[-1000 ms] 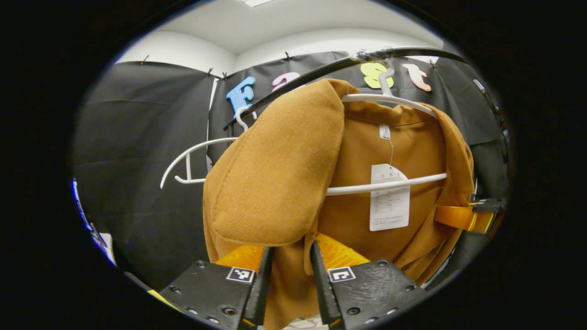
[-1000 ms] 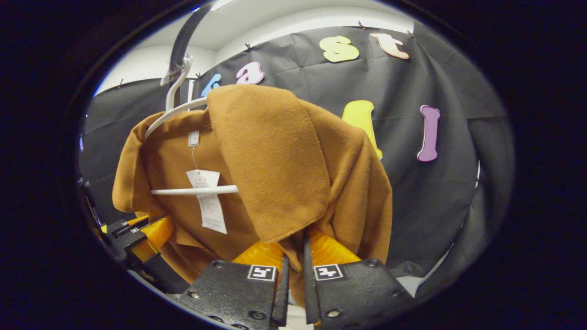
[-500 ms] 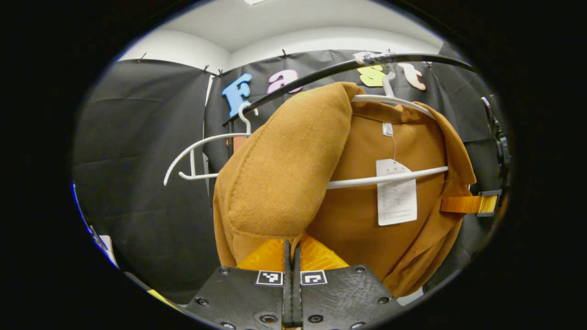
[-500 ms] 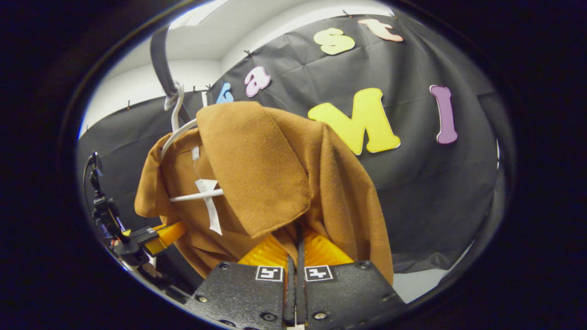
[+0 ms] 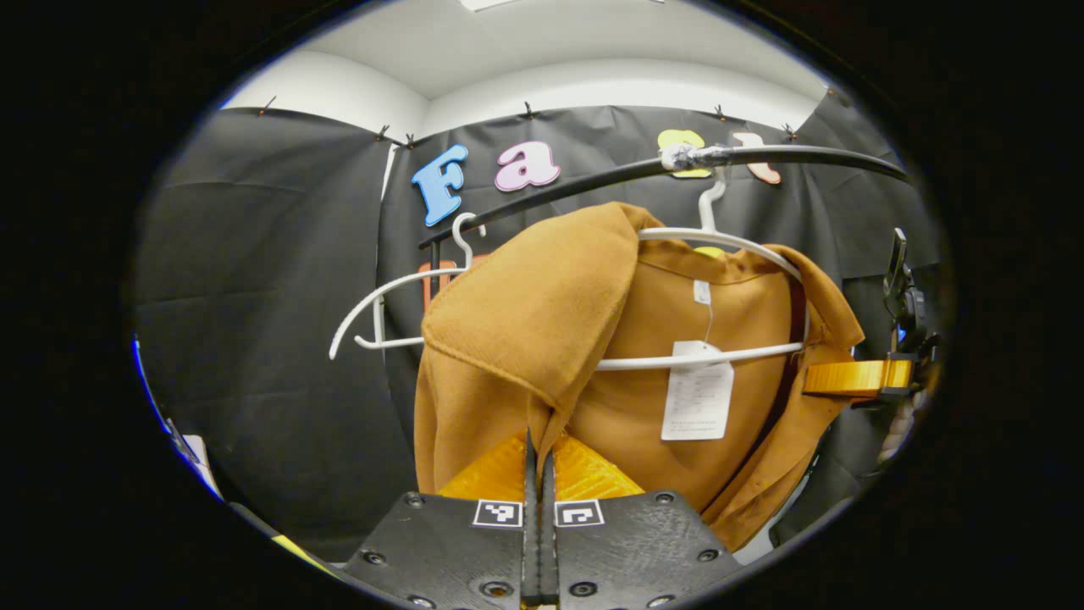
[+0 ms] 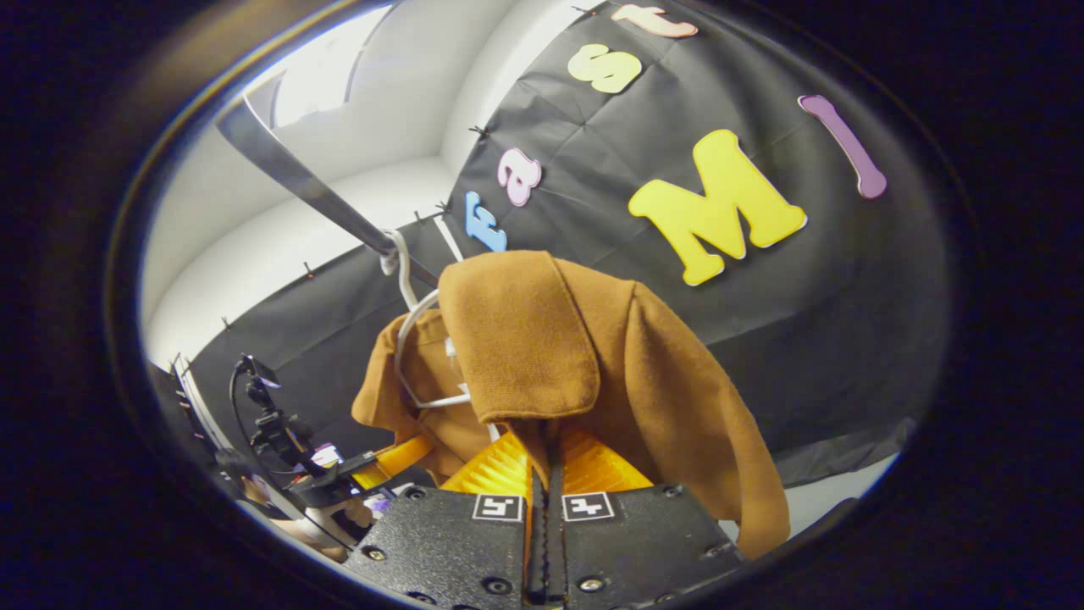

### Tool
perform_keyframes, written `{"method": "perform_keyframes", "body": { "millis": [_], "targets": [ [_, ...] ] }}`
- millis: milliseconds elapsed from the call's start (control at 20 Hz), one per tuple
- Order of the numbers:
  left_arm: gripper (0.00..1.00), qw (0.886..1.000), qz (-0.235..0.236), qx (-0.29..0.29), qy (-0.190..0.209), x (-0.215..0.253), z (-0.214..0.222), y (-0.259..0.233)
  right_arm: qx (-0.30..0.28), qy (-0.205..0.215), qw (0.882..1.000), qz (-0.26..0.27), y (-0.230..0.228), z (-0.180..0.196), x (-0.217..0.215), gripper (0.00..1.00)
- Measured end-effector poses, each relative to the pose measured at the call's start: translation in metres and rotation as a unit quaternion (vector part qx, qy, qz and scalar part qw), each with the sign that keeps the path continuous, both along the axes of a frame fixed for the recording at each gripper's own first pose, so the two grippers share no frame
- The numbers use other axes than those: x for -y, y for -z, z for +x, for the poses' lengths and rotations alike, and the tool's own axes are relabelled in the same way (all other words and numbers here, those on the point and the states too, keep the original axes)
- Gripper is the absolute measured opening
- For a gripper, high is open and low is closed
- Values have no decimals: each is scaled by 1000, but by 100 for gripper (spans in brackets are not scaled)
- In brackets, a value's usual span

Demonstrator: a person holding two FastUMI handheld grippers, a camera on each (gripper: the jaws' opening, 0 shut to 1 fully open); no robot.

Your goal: Grasp the clothes on the hanger with both hands and then place them into the laundry hamper below.

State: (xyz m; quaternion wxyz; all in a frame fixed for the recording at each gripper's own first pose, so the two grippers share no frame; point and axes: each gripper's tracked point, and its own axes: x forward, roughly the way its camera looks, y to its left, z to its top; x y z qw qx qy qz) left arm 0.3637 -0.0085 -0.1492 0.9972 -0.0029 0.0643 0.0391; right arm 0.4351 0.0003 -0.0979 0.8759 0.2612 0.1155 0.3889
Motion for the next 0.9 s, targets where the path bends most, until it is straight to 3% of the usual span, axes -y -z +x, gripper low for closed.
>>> {"method": "perform_keyframes", "body": {
  "millis": [100,150,500,550,900],
  "targets": [
    [4,1000,2,2,-1,-2,-6,-7,8,-15,1000,3,-6,-3,-1,4],
    [0,1000,0,3,0,-4,-6,-10,10,-24,1000,6,-9,-5,-2,4],
    [0,999,-3,50,-16,-27,-9,-59,9,-34,996,84,-43,-8,10,4],
    [4,998,-1,58,-20,-32,-9,-67,14,-36,995,93,-48,-9,12,4],
    [0,996,-8,79,-37,-55,3,-92,22,-33,988,149,-74,-1,28,4]
  ]
}}
